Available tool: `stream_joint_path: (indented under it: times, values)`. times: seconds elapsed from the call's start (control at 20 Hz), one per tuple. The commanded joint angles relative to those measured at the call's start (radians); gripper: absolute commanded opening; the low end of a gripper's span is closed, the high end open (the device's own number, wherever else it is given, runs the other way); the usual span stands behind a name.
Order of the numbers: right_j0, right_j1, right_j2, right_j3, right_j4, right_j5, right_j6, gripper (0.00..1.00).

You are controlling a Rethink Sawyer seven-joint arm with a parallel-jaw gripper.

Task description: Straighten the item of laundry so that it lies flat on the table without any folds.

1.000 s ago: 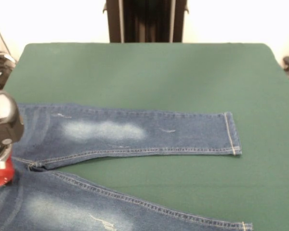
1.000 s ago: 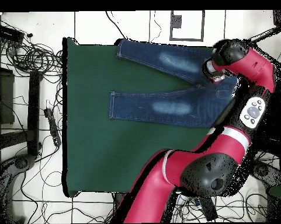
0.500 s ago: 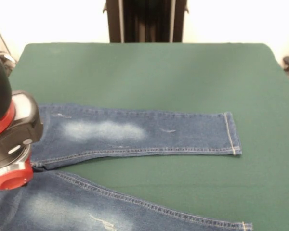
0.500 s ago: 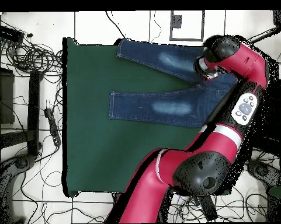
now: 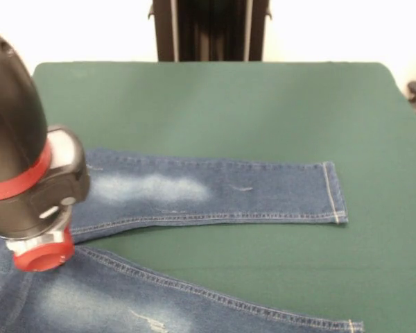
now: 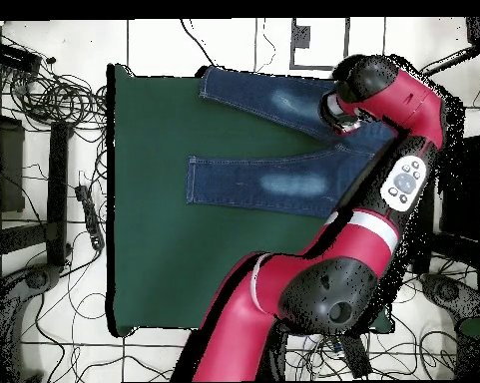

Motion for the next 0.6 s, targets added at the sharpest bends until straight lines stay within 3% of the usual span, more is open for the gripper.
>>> stream_joint_path:
  times: [0.05, 0.6]
  values:
    - [0.119, -0.016, 0.161, 0.175, 0.032, 0.041, 0.352, 0.0]
    - [0.179, -0.086, 0.251, 0.295, -0.012, 0.017, 0.365, 0.0]
